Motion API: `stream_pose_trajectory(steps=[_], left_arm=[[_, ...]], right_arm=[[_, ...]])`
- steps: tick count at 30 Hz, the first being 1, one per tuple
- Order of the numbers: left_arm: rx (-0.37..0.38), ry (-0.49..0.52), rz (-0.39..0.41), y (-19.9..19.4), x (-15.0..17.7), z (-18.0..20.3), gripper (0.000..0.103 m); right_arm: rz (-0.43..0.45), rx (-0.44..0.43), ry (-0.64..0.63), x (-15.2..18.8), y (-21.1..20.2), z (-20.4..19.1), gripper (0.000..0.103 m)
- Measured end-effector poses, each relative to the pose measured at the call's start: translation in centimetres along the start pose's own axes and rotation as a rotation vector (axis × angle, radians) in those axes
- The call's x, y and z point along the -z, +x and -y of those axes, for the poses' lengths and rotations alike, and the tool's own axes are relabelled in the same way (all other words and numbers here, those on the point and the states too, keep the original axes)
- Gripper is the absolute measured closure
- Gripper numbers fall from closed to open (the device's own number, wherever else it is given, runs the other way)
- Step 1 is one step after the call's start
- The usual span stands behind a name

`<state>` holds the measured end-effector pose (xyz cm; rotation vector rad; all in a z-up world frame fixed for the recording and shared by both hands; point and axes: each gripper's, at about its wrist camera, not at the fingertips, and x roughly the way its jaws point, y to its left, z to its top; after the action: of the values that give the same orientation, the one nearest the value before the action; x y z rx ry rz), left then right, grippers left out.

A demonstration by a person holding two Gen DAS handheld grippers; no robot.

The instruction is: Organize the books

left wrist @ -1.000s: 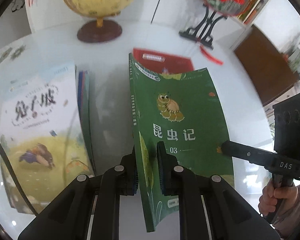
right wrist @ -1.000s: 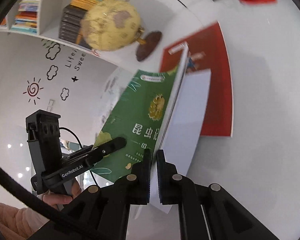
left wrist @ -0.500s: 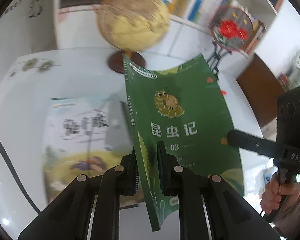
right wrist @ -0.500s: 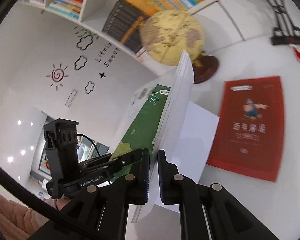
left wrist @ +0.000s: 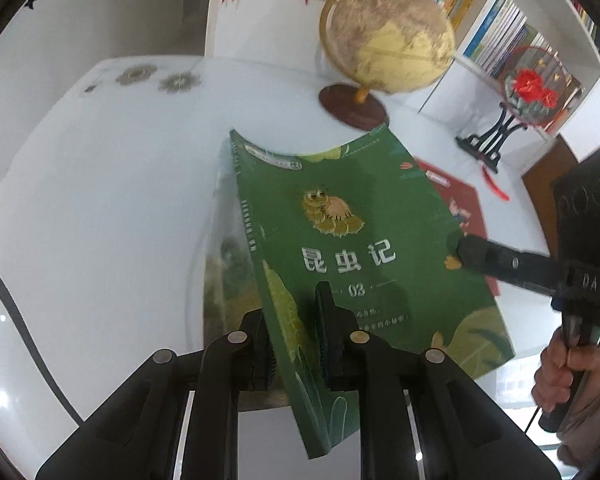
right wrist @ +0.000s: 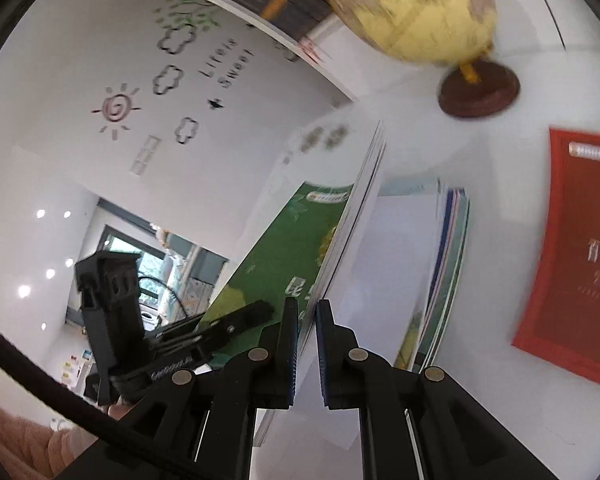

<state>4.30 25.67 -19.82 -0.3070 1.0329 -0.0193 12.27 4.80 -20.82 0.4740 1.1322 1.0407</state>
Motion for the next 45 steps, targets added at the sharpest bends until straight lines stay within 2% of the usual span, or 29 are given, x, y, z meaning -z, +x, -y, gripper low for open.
stream_pose_trajectory(steps=[6, 10, 13, 14, 15, 16, 18, 20, 25, 33, 40, 45], left_arm=[[0.015, -0.014, -0.046, 1.5, 0.1, -0.9, 0.085], [-0.011, 0.008, -0.071, 1.8, 0.3, -0.8, 0.076], [-0.043, -0.009, -0.130, 2.5, 0.3, -1.4, 0.070], [-0.045, -0.025, -0.145, 2.6, 0.3, -1.6, 0.070], [-0.036, -0.042, -0.142, 2.4, 0.3, -1.8, 0.070], [-0.049, -0.053, -0.144, 2.3, 0.2, -1.9, 0.070], [-0.110, -0.046, -0.148, 2.1, 0.0, -2.0, 0.070], [-0.112, -0.030, -0.138, 1.7, -0.2, -1.8, 0.070], [-0.142, 0.003, -0.122, 1.2, -0.9, -0.9, 0.070], [-0.106, 0.031, -0.118, 1.6, -2.1, 1.8, 0.070], [-0.006, 0.032, -0.099, 1.9, -3.9, 5.7, 0.070], [0.086, 0.039, -0.095, 3.4, -5.2, 9.9, 0.070]], right_arm=[[-0.036, 0.087, 0.005, -0.3, 2.4, 1.1, 0.095], [-0.050, 0.143, 0.011, -0.3, 2.6, 1.7, 0.095], [-0.077, 0.178, 0.023, -0.2, 2.9, 2.1, 0.095], [-0.091, 0.200, 0.030, -0.2, 3.0, 2.3, 0.090], [-0.104, 0.227, 0.034, -0.3, 3.3, 2.2, 0.079], [-0.115, 0.254, 0.043, -0.4, 3.5, 2.1, 0.073], [-0.112, 0.252, 0.064, -0.5, 3.3, 2.3, 0.058], [-0.094, 0.261, 0.070, -0.6, 2.9, 2.2, 0.051], [-0.078, 0.272, 0.094, -0.8, 1.7, 2.3, 0.051], [-0.004, 0.265, 0.198, -0.3, -2.1, 4.7, 0.050], [0.049, 0.296, 0.254, 0.9, -6.5, 7.4, 0.049], [0.101, 0.319, 0.311, 2.1, -10.2, 9.8, 0.049]])
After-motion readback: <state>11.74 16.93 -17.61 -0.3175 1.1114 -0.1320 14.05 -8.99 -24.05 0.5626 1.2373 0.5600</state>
